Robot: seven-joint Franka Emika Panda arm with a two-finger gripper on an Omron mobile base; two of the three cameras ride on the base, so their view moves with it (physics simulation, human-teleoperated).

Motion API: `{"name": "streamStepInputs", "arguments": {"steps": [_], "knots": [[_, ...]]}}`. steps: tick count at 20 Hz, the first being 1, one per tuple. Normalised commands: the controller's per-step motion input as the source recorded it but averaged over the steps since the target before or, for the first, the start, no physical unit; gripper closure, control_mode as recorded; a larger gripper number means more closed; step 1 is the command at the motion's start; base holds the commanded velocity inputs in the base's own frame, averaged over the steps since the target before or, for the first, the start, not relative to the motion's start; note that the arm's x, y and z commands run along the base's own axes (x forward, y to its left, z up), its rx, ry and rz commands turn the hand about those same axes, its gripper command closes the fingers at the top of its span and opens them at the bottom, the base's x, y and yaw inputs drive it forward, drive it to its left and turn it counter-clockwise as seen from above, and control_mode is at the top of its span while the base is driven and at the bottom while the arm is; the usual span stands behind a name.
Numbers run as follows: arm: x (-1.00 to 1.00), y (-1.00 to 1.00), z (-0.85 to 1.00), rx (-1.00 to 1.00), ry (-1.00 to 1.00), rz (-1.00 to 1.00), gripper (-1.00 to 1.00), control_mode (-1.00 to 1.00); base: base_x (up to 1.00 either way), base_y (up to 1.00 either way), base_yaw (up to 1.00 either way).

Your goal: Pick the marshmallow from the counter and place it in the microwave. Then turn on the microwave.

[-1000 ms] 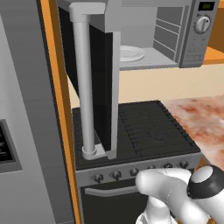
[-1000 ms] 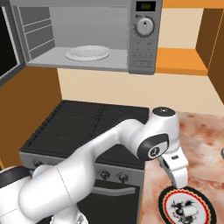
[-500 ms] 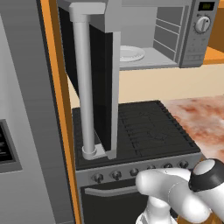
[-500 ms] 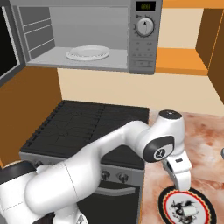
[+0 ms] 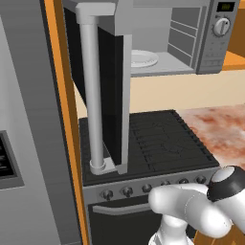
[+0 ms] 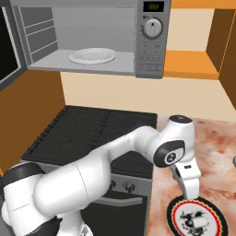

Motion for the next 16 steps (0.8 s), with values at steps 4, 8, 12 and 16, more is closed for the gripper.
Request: {"name": "streamStepInputs", "arguments": {"steps": [4, 8, 12, 16], "knots": [[0.1, -0.03, -0.06, 0.01, 0.04, -0.05, -1.0, -1.0, 0.0, 0.0, 0.0], [0.06, -0.08, -0.08, 0.02, 0.03, -0.04, -1.0, -1.0, 0.0, 0.0, 0.0], [0.02, -0.12, -0.12, 0.02, 0.02, -0.04, -1.0, -1.0, 0.0, 0.0, 0.0], [0.01, -0.12, -0.12, 0.02, 0.02, -0.04, -1.0, -1.0, 0.0, 0.0, 0.0]]}}
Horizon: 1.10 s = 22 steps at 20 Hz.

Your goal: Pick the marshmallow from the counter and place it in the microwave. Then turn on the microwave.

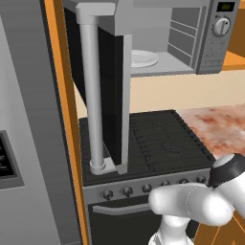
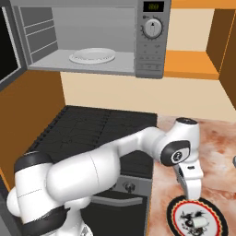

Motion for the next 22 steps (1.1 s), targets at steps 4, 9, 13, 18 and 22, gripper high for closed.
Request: {"name": "streamStepInputs", "arguments": {"steps": [4, 9, 13, 18, 22], "knots": [[0.07, -0.07, -0.09, 0.02, 0.03, -0.04, -1.0, -1.0, 0.0, 0.0, 0.0], [0.07, -0.07, -0.08, 0.02, 0.03, -0.04, -1.0, -1.0, 0.0, 0.0, 0.0], [0.06, -0.08, -0.09, 0.02, 0.02, -0.03, -1.0, -1.0, 0.0, 0.0, 0.0], [0.01, -0.11, -0.1, 0.02, 0.0, -0.03, -1.0, -1.0, 0.0, 0.0, 0.0], [0.0, -0.09, -0.12, 0.02, 0.0, -0.01, -1.0, -1.0, 0.0, 0.0, 0.0]]}}
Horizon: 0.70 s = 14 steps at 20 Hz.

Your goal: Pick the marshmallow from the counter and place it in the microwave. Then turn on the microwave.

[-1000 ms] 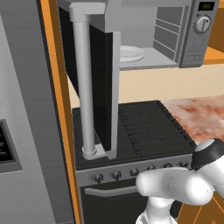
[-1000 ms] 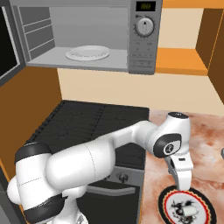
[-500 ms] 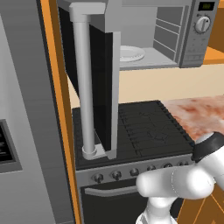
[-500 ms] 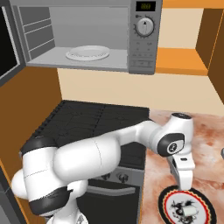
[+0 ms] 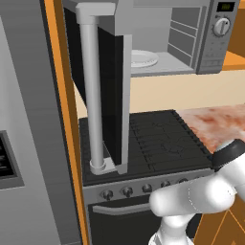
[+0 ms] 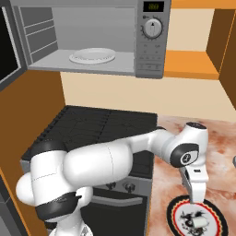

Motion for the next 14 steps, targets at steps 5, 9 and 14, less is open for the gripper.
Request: {"name": "streamStepInputs", "arguments": {"steps": [5, 9, 14], "knots": [[0.0, -0.06, -0.14, 0.02, 0.0, 0.0, -1.0, -1.0, 0.0, 0.0, 0.0], [0.0, -0.09, -0.14, 0.02, 0.0, 0.0, -1.0, -1.0, 0.0, 0.0, 0.0], [0.0, -0.12, -0.13, 0.03, 0.0, 0.0, -1.0, -1.0, 0.0, 0.0, 0.0]]}}
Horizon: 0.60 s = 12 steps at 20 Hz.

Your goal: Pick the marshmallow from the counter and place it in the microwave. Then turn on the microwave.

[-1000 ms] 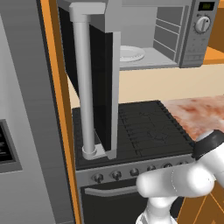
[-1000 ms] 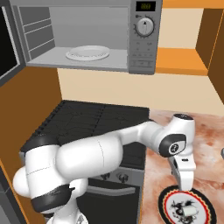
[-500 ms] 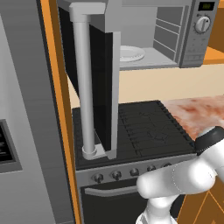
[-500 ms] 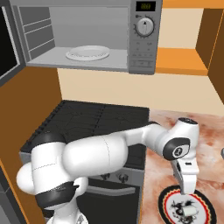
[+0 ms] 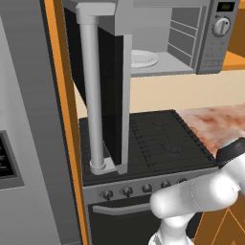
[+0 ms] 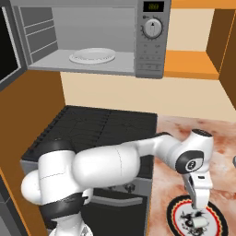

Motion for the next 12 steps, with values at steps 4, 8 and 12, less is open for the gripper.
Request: {"name": "streamStepInputs", "arguments": {"steps": [4, 8, 12], "knots": [[0.0, -0.13, -0.13, 0.03, 0.0, -0.01, -1.0, -1.0, 0.0, 0.0, 0.0], [0.0, -0.13, -0.15, 0.02, 0.0, -0.01, -1.0, -1.0, 0.0, 0.0, 0.0], [0.0, -0.09, -0.15, 0.01, 0.0, -0.02, -1.0, -1.0, 0.0, 0.0, 0.0]]}}
